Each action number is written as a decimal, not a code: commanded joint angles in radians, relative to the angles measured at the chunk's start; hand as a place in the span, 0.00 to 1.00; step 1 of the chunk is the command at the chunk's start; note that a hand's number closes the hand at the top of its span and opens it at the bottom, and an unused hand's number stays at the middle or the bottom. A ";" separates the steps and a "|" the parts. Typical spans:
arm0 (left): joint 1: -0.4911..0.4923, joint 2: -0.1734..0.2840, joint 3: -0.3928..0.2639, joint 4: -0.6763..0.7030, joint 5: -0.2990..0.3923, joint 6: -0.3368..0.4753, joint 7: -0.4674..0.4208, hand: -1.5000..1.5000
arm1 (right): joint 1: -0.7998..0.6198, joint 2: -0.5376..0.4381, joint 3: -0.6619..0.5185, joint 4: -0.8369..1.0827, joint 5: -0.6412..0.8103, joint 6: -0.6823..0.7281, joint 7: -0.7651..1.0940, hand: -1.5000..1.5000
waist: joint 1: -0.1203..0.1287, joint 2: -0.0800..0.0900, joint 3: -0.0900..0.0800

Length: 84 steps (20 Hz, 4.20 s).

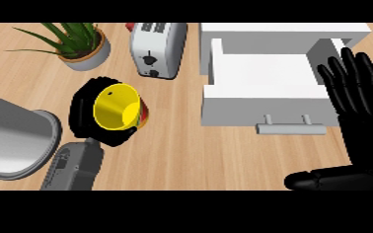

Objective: Pick up the cup, place it into the drawer and close the drawer

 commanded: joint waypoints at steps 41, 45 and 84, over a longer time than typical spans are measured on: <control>-0.900 -0.056 -0.314 0.517 0.125 0.612 0.288 1.00 | 0.002 0.011 -0.002 0.061 0.023 0.017 -0.065 0.00 | -0.032 0.008 0.000; -0.920 -0.056 -0.373 0.660 0.227 0.594 0.190 1.00 | -0.035 -0.018 -0.028 0.061 -0.015 0.032 -0.036 0.00 | -0.059 0.016 0.000; -0.999 -0.029 -0.549 0.664 0.511 0.575 0.140 0.00 | -0.002 -0.089 -0.095 0.044 -0.224 0.181 -0.033 1.00 | -0.014 0.001 0.000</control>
